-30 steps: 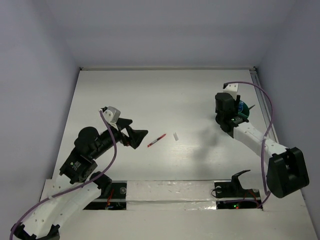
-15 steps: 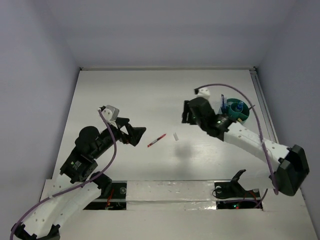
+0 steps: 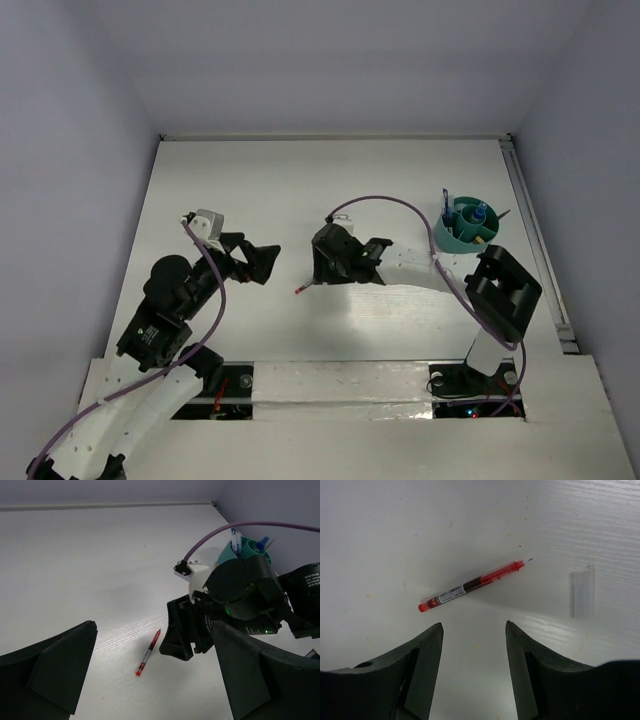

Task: Sort the stationery into containers
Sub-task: Pick up the pen from the center of the board.

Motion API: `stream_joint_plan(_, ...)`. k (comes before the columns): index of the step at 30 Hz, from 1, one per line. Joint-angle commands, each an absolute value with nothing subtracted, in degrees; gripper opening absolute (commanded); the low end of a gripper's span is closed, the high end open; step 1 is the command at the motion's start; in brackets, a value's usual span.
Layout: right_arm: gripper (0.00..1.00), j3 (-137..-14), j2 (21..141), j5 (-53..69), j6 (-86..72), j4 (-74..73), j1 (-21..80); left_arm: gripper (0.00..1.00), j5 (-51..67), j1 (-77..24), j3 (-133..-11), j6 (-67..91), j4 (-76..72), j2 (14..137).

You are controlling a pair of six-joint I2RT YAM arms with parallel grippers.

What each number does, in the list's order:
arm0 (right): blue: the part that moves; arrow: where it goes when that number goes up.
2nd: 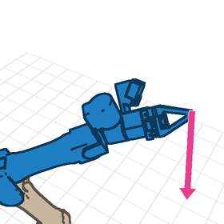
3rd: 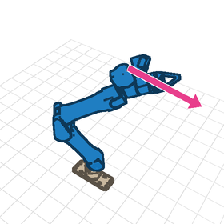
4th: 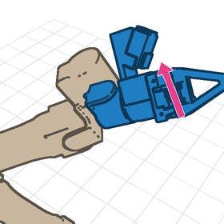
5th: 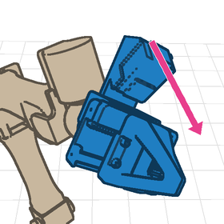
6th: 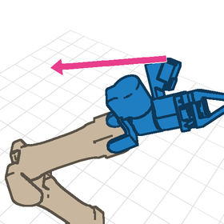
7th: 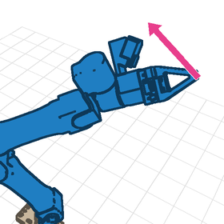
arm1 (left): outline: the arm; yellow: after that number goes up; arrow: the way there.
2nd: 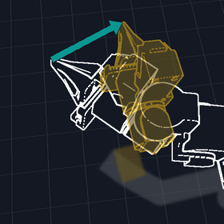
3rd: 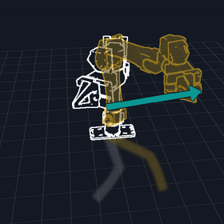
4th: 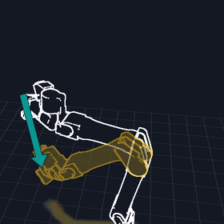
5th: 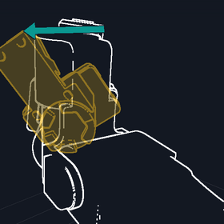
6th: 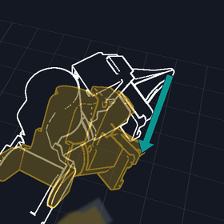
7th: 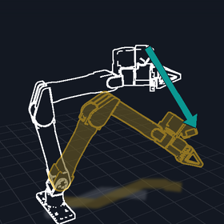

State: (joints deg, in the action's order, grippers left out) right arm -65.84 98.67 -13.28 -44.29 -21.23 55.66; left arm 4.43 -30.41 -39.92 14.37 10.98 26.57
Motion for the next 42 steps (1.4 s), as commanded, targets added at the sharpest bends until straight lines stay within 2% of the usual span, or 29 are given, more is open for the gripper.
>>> stream_joint_plan(1, 0.60, -67.68, 100.54, -12.48, -47.72, -17.75, 55.63, 0.99, 5.18, -29.88, -41.49, 14.77, 8.88, 27.07)
stream_joint_plan(5, 0.67, -68.03, 102.83, -12.39, -47.90, -15.03, 55.63, 0.99, 6.15, -29.88, -41.40, 14.50, 8.61, 27.25)
stream_joint_plan(9, 0.64, -69.87, 105.99, -13.09, -48.51, -14.77, 55.63, 0.99, 6.68, -29.88, -41.40, 14.41, 8.61, 27.33)
stream_joint_plan(16, 0.53, -74.79, 111.00, -19.16, -46.85, -18.01, 55.63, 0.99, 7.73, -29.88, -41.31, 14.24, 8.26, 27.25)
stream_joint_plan(21, 0.39, -79.19, 114.87, -20.83, -45.27, -23.28, 55.63, 0.99, 7.74, -29.88, -41.31, 14.24, 8.26, 27.16)
stream_joint_plan(25, 0.34, -80.24, 116.01, -21.97, -42.11, -24.95, 55.63, 0.99, 7.65, -29.88, -41.40, 14.24, 8.35, 27.25)
stream_joint_plan(32, 0.15, -85.25, 120.23, -23.20, -37.80, -32.08, 55.63, 0.99, 5.98, -29.88, -41.66, 14.41, 8.79, 27.25)
stream_joint_plan(34, 0.15, -86.13, 121.37, -23.47, -36.57, -33.56, 55.63, 0.99, 3.45, -29.88, -41.75, 14.85, 9.40, 27.25)
stream_joint_plan(39, 0.36, -87.72, 123.05, -23.21, -35.33, -34.28, 55.11, 0.99, -2.81, -29.88, -42.19, 16.61, 10.63, 27.25)
stream_joint_plan(42, 0.36, -87.54, 123.40, -22.33, -34.46, -32.96, 54.49, 0.99, -4.13, -29.88, -41.92, 17.05, 10.63, 26.72)
